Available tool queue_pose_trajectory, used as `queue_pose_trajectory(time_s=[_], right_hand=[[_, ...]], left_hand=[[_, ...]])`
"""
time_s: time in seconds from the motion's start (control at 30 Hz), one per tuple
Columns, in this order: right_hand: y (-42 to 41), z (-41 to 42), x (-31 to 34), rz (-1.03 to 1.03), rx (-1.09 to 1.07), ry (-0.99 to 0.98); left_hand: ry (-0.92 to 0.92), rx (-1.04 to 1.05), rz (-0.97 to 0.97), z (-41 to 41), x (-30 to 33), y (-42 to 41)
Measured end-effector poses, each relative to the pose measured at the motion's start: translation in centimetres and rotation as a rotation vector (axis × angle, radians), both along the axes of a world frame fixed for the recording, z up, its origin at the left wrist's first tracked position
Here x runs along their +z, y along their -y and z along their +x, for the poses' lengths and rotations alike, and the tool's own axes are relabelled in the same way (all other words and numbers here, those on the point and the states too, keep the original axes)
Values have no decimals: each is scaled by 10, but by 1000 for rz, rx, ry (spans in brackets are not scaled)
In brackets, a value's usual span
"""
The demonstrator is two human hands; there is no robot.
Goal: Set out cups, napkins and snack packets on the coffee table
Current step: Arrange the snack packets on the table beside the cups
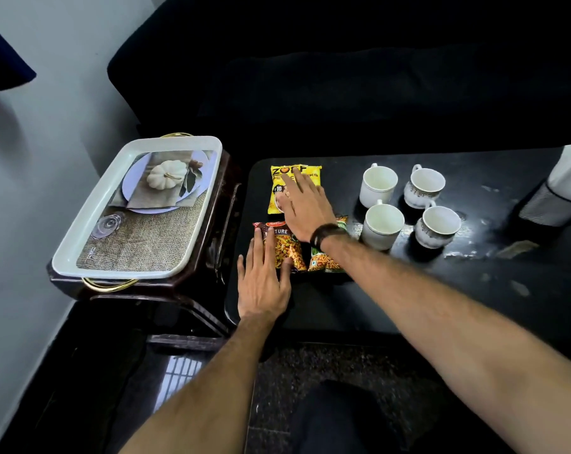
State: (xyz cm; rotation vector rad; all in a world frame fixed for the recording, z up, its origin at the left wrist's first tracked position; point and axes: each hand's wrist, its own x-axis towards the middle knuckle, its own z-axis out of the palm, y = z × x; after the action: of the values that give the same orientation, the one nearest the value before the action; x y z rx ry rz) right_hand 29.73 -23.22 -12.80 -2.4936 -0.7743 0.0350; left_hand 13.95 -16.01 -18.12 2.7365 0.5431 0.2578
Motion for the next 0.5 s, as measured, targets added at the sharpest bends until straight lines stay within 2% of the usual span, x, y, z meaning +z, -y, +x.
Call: queue_pose_trajectory(time_s=[0.07,0.17,0.33,0.5], right_hand=[[18,-32,-7,139,-62,192],[49,-70,-31,125,-151,327],[68,-89,-54,-71,-192,267],[66,-87,-51,-166,-211,194]], left_hand=[[14,12,41,-1,0,1],[53,19,115,-3,2,3],[39,-15,112,-2,1,2],[37,-19,77,-1,-2,2]])
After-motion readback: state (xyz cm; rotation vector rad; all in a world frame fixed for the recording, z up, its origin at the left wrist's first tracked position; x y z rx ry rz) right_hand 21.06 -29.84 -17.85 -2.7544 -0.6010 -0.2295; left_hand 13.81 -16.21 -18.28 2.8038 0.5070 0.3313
